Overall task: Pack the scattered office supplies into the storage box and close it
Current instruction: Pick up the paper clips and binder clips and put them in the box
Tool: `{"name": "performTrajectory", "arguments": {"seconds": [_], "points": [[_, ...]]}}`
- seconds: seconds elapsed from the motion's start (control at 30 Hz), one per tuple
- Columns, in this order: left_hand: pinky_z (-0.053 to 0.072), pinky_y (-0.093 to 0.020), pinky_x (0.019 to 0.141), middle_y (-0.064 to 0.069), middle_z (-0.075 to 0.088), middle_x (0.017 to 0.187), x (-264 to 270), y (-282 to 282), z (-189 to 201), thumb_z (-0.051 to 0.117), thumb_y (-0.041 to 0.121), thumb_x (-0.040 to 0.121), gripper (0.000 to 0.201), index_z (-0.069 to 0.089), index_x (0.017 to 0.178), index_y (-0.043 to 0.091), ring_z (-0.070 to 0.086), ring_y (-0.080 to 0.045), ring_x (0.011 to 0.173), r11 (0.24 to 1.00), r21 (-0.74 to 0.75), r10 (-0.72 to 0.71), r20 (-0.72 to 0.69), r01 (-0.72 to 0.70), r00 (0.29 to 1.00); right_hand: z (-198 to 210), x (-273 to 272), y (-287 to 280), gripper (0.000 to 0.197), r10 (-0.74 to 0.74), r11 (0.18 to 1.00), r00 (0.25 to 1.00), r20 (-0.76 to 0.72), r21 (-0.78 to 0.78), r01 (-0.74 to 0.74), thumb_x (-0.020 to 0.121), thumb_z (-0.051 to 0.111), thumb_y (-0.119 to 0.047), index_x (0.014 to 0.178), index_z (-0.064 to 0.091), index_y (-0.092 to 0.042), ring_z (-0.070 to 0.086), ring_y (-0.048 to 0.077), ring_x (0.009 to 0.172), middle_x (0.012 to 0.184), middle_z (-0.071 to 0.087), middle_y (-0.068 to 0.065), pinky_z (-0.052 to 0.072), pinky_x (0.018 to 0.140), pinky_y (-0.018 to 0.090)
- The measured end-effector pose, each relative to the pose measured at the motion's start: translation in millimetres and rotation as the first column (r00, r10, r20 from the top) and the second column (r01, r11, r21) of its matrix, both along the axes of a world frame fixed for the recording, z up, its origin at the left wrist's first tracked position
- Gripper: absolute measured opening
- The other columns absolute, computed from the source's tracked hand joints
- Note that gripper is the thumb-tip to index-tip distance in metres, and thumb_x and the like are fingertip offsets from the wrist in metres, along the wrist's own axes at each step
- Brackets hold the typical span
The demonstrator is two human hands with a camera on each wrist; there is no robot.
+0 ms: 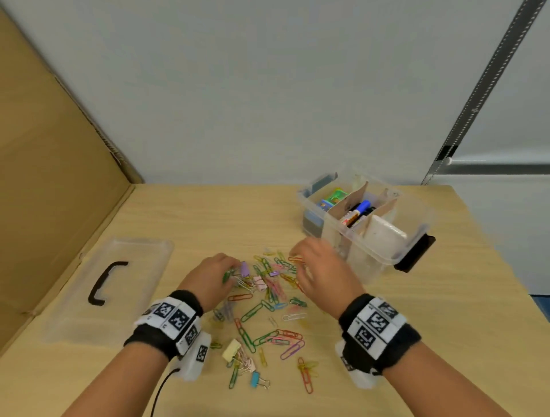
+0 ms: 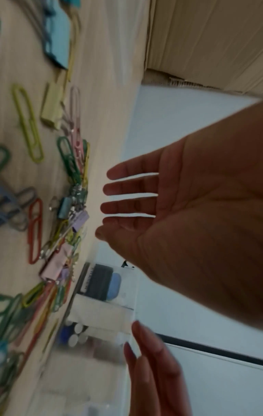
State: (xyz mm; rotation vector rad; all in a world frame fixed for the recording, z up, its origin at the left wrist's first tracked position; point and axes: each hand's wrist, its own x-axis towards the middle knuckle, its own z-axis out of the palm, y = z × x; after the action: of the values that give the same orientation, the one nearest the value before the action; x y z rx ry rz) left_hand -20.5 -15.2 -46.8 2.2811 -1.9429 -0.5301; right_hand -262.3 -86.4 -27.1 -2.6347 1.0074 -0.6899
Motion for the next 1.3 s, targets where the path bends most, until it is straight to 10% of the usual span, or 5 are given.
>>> {"name": "performTrajectory", "arguments": {"seconds": [0.3,0.6,1.0,1.17,1.3], "points": [[0.047,-0.036,0.094,0.001,0.050,0.128,2,-36,-22,0.054,0.027,0.092,0.042,0.050,0.134,0.023,0.054,-0.020,0.112,0.998,0.034,-0.046,0.028,0.045,0.999,-52,75,3,0.037,0.166,0.977,0.921,-0.352,0.187,-0.104,0.093,0.049,-0.026,0.128,0.053,-0.015,0.044,0.025,0.114,0.119,0.049,0.007,0.044,0.088,0.038],[0.049,-0.035,0.086,0.005,0.052,0.112,11,-39,-29,0.065,0.035,0.084,0.031,0.055,0.112,0.024,0.053,-0.017,0.102,0.997,-0.048,-0.069,-0.064,0.066,0.996,-53,68,-3,0.017,-0.065,0.922,0.998,-0.001,0.383,0.060,0.091,0.058,-0.018,0.101,0.073,-0.019,0.057,0.013,0.090,0.095,0.064,-0.003,0.043,0.077,0.018],[0.040,-0.016,0.062,0.004,0.059,0.089,24,-32,-21,0.063,0.016,0.087,0.013,0.059,0.099,0.019,0.053,-0.008,0.070,0.989,-0.090,0.049,-0.564,-0.120,0.824,-32,40,-12,0.024,-0.860,0.085,0.444,0.253,0.927,-0.365,0.095,0.042,-0.018,0.078,0.054,-0.006,0.059,0.024,0.064,0.066,0.053,0.009,0.054,0.064,0.033],[0.051,-0.026,0.075,-0.008,0.065,0.096,45,-22,-14,0.060,0.010,0.089,0.012,0.062,0.100,0.013,0.062,-0.018,0.082,0.958,-0.070,0.148,-0.712,-0.279,0.687,-45,49,-24,0.018,-0.400,0.608,0.916,0.044,0.760,0.229,0.090,0.061,-0.032,0.087,0.053,-0.016,0.045,0.012,0.047,0.060,0.052,-0.003,0.035,0.050,0.025],[0.051,-0.038,0.081,-0.005,0.068,0.093,55,-11,-12,0.056,0.008,0.091,0.012,0.060,0.099,0.016,0.063,-0.018,0.081,0.946,-0.055,0.162,-0.774,-0.320,0.611,-52,62,-28,0.015,-0.081,0.878,0.946,-0.313,0.428,0.216,0.091,0.056,-0.033,0.101,0.053,-0.022,0.054,0.015,0.072,0.082,0.058,-0.002,0.041,0.061,0.027]]}}
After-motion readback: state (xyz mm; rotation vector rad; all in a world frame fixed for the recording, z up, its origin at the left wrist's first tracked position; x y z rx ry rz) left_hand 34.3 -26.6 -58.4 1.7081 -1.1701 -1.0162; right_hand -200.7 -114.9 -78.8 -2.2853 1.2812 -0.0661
